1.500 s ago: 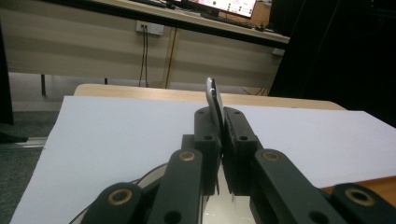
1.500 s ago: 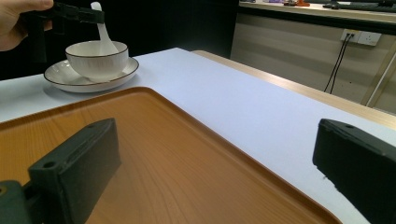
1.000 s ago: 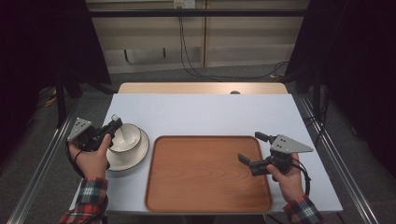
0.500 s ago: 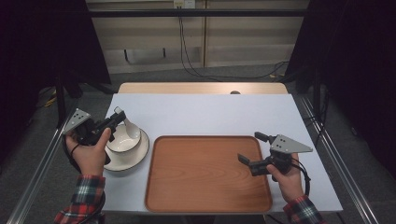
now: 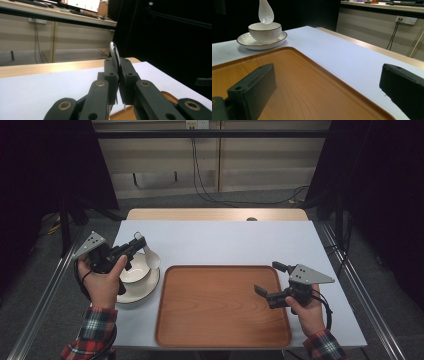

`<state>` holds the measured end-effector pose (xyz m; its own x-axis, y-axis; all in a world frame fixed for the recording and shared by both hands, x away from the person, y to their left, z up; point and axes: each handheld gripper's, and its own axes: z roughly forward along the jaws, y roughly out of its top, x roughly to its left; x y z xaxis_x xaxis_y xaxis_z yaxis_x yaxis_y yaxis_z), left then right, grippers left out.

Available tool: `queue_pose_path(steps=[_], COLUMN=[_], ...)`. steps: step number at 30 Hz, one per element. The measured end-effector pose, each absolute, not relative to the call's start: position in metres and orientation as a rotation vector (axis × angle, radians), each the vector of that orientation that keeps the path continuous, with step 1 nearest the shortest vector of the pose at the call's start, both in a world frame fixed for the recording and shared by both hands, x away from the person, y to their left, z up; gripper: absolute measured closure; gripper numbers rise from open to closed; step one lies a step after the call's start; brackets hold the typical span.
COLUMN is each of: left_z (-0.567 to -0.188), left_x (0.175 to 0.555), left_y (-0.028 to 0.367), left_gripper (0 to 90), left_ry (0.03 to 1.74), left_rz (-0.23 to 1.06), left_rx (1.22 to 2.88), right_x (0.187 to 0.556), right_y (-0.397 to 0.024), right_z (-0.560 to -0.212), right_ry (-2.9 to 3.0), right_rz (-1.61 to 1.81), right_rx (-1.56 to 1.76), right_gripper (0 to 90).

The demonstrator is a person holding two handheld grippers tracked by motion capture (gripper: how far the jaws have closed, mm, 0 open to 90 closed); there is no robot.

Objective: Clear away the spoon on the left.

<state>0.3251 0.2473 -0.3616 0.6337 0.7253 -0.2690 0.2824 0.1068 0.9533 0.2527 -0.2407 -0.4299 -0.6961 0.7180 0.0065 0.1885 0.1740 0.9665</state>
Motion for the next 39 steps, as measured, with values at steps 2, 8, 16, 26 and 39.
queue_pose_path(steps=[2, 8, 16, 26, 39], left_z=[-0.361, -0.363, -0.370, -0.383, -0.402], left_x=[0.325, 0.322, 0.321, 0.318, 0.313], left_y=[0.244, 0.236, 0.225, 0.215, 0.203], left_gripper=[85.5, 85.5, 85.6, 85.6, 85.6], left_ry=[0.883, 0.858, 0.840, 0.839, 0.841], left_rz=[0.388, 0.352, 0.294, 0.254, 0.193], left_rx=[1.479, 1.512, 1.524, 1.560, 1.596], right_x=[0.253, 0.253, 0.253, 0.252, 0.252], right_y=[-0.241, -0.240, -0.241, -0.240, -0.240], right_z=[-0.430, -0.430, -0.430, -0.430, -0.430], right_ry=[2.000, 2.001, 2.003, 2.002, 2.004], right_rz=[1.540, 1.539, 1.540, 1.535, 1.535], right_rx=[0.849, 0.848, 0.848, 0.850, 0.849], right_gripper=[0.2, 0.2, 0.2, 0.2, 0.2])
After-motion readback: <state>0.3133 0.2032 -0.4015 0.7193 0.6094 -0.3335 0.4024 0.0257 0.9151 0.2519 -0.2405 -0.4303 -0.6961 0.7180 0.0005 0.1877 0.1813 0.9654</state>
